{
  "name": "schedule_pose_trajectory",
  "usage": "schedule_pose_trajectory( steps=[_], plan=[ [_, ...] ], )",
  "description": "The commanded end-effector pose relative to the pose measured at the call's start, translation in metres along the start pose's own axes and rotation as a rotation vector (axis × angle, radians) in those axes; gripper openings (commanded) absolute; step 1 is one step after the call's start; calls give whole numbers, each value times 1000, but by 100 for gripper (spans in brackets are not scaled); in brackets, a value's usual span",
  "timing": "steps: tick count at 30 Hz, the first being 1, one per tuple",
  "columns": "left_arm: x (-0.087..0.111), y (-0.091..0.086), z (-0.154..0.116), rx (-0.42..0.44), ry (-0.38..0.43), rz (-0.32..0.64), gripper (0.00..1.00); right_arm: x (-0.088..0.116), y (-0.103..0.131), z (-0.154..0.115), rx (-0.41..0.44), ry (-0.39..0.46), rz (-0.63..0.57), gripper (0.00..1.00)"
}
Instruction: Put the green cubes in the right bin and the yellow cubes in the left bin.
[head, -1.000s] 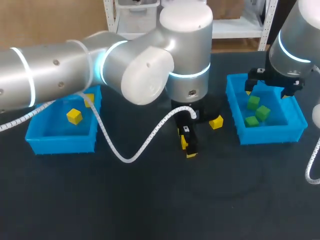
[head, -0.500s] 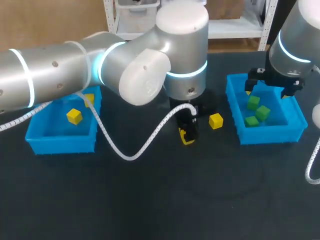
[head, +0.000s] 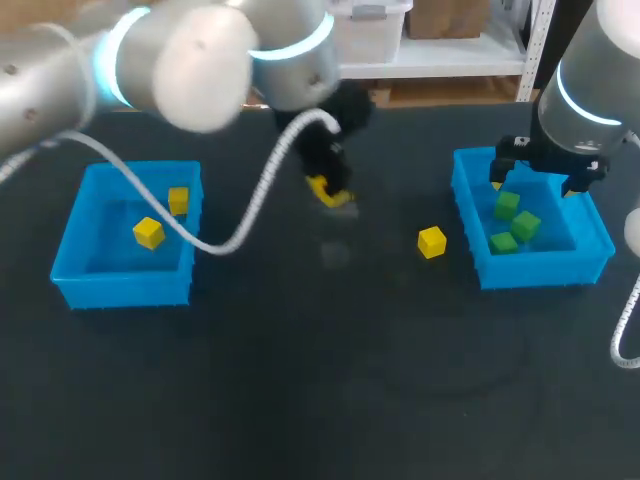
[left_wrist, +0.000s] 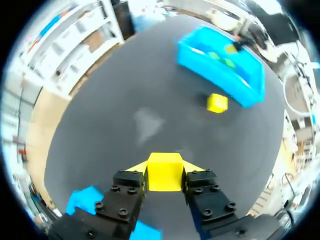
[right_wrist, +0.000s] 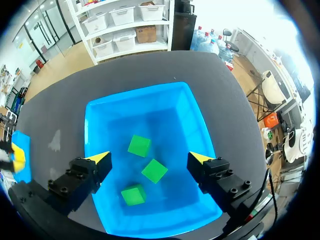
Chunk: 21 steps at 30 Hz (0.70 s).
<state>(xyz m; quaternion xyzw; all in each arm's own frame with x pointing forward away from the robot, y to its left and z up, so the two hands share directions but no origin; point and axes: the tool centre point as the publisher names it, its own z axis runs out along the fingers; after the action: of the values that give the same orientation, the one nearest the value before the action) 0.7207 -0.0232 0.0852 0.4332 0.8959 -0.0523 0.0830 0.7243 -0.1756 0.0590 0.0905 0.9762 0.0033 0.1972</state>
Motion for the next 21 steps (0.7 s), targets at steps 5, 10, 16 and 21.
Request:
schedule_pose_trajectory(
  steps=[5,10,16,21],
  plan=[
    [73,62,-39,-49,-71,-154,0,1,0,0,0,-4,1,100],
    [115,86,-44,-77,-49,-254,0,1,0,0,0,-4,1,100],
    [156,95,-38,-80,-21,-362,0,1,0,0,0,-4,1,100],
    [187,100,-25,-76,22,-451,0,1,0,0,0,-4,1,100]
  ],
)
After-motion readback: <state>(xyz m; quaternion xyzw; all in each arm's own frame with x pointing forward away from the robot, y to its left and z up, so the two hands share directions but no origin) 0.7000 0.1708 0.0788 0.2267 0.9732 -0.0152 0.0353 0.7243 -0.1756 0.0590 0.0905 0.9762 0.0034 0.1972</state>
